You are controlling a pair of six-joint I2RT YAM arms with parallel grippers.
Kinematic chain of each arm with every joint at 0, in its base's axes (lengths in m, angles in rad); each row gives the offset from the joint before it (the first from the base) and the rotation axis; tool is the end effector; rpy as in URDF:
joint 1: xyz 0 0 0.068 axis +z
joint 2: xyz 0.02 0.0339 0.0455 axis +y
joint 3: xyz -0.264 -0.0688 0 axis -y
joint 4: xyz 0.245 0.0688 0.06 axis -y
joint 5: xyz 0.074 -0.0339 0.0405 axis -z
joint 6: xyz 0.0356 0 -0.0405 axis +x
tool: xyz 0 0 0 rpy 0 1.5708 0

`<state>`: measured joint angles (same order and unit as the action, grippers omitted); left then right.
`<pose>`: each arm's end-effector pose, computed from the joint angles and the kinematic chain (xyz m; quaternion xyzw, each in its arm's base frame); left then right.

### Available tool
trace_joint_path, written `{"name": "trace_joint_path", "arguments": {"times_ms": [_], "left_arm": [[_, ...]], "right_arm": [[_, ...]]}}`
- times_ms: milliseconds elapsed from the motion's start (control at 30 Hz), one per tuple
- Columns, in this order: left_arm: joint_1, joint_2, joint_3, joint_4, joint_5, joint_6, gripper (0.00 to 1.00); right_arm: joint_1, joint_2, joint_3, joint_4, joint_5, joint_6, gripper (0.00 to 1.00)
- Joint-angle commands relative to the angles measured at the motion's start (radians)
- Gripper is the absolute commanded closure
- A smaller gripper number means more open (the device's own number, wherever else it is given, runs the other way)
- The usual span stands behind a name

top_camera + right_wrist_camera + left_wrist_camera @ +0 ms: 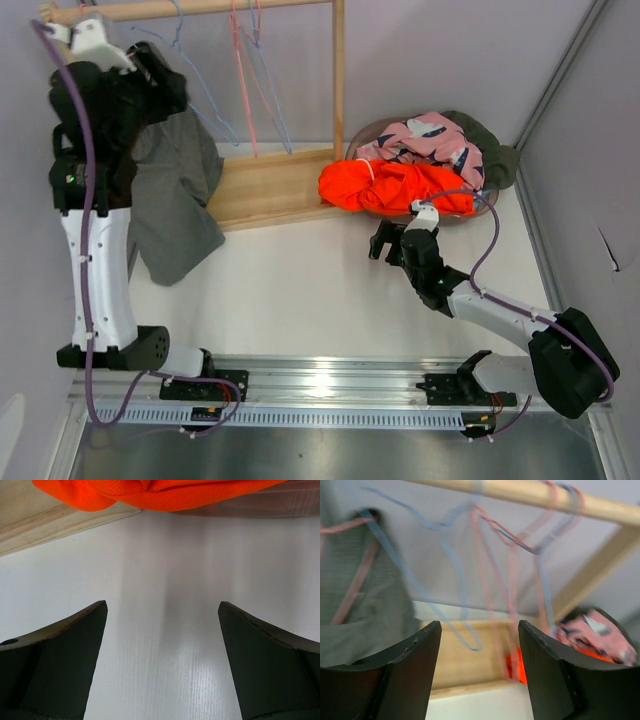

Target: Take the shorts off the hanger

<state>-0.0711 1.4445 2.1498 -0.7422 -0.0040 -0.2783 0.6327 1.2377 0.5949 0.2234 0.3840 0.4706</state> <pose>0.2433 -0.0172 0.5759 -0.0758 0.7160 -0.1192 0.6836 0.2204 0.1450 0.2206 0.0369 0.8291 0.1438 0.5390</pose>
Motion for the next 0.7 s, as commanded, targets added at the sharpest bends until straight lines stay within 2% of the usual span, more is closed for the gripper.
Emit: {"name": "trace_joint_path", "arguments": {"times_ms": [0,167,400,533,667], "left_arm": [[0.152,-0.038,-0.065,0.01,-0.03,-0.005,0.3],[0.27,-0.027,-0.047,0.009,-0.074,-0.027,0.3],[0.315,0.079,0.07,-0.022,-0.136,0.008,0.3],[0.369,0.137,0.107,-0.028,-0.053,-0.018,0.35],[0.372,0.175,0.128,-0.025,-0.048,-0.01,0.36]], "right_arm": [[0.004,0.0,-0.004,0.053,-0.003,0.0,0.01],[0.002,0.006,-0.004,0.063,-0.028,-0.012,0.01],[0.001,0.0,-0.02,0.079,-0.056,-0.02,0.01],[-0.007,-0.015,-0.037,0.096,-0.074,-0.021,0.01],[-0.011,-0.024,-0.046,0.106,-0.08,-0.018,0.01]]}}
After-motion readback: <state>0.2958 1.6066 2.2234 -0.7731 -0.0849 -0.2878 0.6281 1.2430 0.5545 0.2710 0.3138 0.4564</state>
